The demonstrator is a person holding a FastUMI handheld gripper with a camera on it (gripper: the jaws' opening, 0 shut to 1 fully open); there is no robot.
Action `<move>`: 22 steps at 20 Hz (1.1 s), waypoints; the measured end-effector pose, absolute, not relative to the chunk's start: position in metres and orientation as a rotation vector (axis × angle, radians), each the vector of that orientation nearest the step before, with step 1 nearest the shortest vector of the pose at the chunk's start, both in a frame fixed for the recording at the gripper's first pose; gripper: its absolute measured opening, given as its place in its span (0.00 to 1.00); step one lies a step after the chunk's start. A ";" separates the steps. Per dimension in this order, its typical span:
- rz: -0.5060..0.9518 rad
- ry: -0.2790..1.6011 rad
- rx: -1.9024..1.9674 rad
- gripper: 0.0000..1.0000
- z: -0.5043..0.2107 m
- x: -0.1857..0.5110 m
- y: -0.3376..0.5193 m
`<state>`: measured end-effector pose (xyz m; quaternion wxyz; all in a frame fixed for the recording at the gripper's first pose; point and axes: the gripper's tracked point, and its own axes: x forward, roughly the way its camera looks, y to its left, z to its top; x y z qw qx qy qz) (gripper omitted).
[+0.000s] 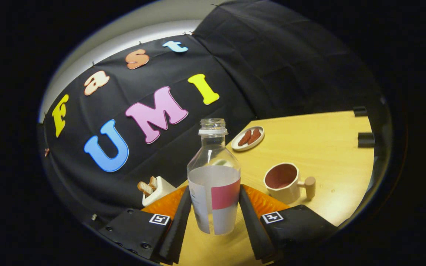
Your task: Take the bottle from table, then pour the juice into the cup, finally place the bottle on the coaster
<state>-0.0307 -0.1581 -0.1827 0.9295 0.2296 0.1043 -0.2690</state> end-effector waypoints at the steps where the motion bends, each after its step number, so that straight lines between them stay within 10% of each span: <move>1: -0.544 0.199 0.410 0.75 -0.170 -0.025 -0.157; 22: -0.502 0.043 -0.113 0.75 -0.147 0.111 -0.125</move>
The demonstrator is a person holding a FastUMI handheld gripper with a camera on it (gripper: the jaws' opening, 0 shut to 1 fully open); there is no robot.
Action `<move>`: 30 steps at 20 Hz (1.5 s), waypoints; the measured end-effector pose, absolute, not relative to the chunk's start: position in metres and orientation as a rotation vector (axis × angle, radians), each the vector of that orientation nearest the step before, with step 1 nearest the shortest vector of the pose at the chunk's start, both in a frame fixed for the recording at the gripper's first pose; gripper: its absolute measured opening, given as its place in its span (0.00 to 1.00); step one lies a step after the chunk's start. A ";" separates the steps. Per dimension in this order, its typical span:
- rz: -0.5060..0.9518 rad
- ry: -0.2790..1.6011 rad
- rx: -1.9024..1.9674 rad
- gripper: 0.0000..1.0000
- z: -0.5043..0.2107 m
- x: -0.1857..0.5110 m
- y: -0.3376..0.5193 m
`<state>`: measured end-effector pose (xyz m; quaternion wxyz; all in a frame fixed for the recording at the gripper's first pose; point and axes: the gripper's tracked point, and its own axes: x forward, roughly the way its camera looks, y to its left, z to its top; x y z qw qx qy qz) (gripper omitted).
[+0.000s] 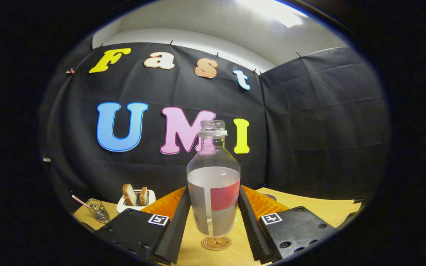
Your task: Take the bottle from table, then pour the juice into the cup, finally place the bottle on the coaster
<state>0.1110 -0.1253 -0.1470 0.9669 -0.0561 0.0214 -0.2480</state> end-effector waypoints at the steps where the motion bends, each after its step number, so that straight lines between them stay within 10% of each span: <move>1: -0.506 0.053 -0.129 0.75 -0.157 0.121 -0.127; 30: -0.581 0.289 -0.115 0.77 -0.329 0.157 -0.166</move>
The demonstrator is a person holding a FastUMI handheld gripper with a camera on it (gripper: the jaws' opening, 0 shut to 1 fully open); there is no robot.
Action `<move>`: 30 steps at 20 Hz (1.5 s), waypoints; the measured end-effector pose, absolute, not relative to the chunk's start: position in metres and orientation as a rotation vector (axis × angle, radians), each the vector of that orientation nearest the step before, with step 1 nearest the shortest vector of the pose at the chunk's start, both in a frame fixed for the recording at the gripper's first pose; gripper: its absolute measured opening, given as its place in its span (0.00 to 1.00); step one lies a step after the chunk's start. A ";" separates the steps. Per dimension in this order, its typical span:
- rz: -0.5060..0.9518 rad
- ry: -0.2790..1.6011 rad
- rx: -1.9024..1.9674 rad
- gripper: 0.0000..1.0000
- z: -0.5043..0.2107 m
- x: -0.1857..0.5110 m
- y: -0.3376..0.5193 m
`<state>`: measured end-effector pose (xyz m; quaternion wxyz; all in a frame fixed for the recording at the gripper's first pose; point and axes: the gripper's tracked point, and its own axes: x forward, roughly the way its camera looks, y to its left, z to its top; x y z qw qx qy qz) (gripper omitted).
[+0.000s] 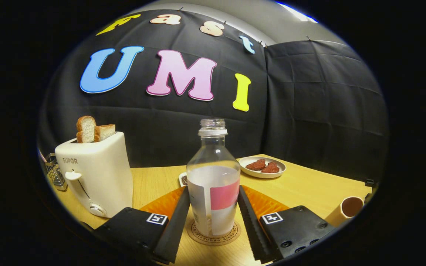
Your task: Take the bottle from table, then pour the juice into the cup, finally place the bottle on the coaster
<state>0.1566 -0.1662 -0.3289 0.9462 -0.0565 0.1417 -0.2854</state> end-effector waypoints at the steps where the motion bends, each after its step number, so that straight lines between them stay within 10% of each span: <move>1: -0.577 0.295 -0.116 0.78 -0.329 0.156 -0.165; 5: -0.566 0.308 -0.122 0.98 -0.326 0.151 -0.164; 30: -0.348 0.255 -0.097 0.97 -0.194 0.040 -0.078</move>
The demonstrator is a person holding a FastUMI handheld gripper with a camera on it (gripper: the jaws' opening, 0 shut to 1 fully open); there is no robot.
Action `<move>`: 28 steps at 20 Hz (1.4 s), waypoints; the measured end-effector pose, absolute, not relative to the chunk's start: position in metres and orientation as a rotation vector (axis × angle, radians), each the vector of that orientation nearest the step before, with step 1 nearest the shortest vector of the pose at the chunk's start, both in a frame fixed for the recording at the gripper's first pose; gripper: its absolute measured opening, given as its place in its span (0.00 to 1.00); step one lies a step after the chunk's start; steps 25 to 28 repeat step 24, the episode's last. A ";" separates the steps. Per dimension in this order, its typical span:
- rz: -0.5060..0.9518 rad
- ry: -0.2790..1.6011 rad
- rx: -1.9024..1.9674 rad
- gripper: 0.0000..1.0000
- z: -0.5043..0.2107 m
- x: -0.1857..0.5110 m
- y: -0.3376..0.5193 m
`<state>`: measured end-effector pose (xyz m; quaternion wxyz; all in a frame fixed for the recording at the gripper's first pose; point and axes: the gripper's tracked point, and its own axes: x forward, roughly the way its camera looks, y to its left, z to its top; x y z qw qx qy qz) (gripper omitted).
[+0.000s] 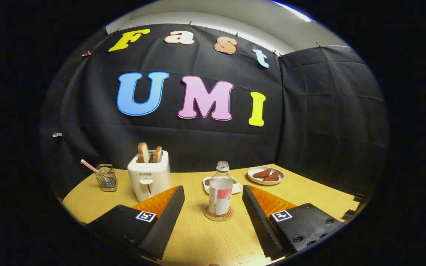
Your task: Take the bottle from table, then pour the juice into the cup, finally place the bottle on the coaster
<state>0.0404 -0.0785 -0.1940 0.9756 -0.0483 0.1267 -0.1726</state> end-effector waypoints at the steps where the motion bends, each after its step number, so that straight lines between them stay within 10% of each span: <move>1: -0.330 0.261 -0.093 0.97 -0.190 0.036 -0.072; 28: -0.036 0.243 -0.001 0.97 -0.109 -0.025 -0.048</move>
